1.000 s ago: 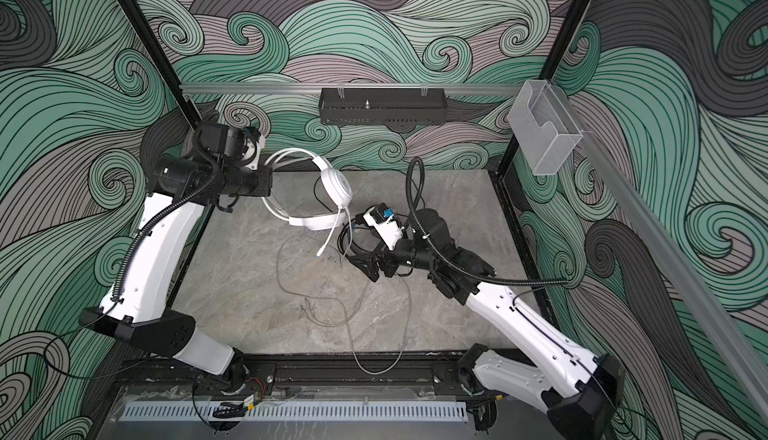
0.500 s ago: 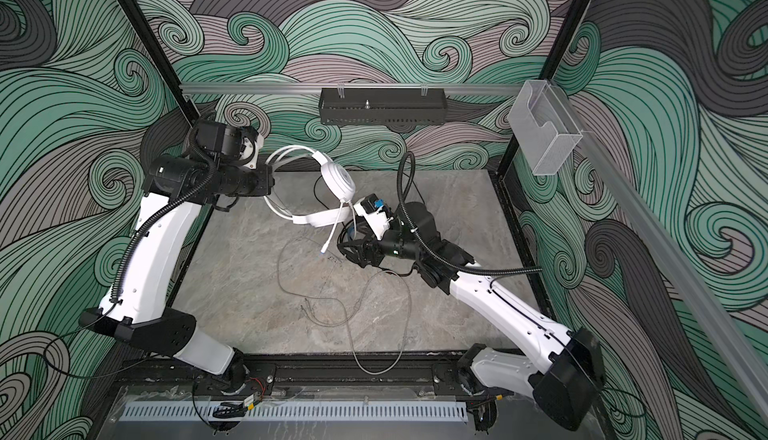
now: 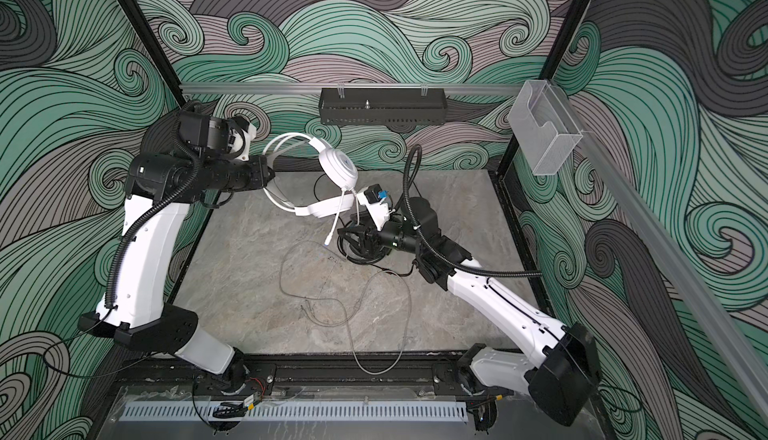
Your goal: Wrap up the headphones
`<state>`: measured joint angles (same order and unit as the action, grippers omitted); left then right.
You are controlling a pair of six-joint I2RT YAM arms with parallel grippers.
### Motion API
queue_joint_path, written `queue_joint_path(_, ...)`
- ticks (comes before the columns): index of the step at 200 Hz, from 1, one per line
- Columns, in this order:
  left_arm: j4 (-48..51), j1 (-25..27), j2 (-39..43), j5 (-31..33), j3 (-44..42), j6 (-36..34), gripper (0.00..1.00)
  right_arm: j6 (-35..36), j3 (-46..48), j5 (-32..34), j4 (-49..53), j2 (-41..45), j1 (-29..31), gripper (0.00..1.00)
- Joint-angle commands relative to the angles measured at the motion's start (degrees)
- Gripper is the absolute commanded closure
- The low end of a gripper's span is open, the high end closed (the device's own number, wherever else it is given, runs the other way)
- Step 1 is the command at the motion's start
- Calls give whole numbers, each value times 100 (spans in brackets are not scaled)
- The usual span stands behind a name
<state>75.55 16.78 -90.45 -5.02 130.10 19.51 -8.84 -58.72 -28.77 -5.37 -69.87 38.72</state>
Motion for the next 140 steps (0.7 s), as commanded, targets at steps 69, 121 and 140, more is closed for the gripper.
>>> queue_joint_path(69, -43, 26, -82, -838, 525, 819, 100, -298, 220, -63, -788, 356, -57, 25)
queue_joint_path(121, -153, -28, -92, -957, 580, 1036, 100, -307, 567, -1, -958, 529, -48, 36)
queue_joint_path(140, -198, -49, -98, -984, 580, 1102, 100, -281, 648, 30, -958, 612, -49, 42)
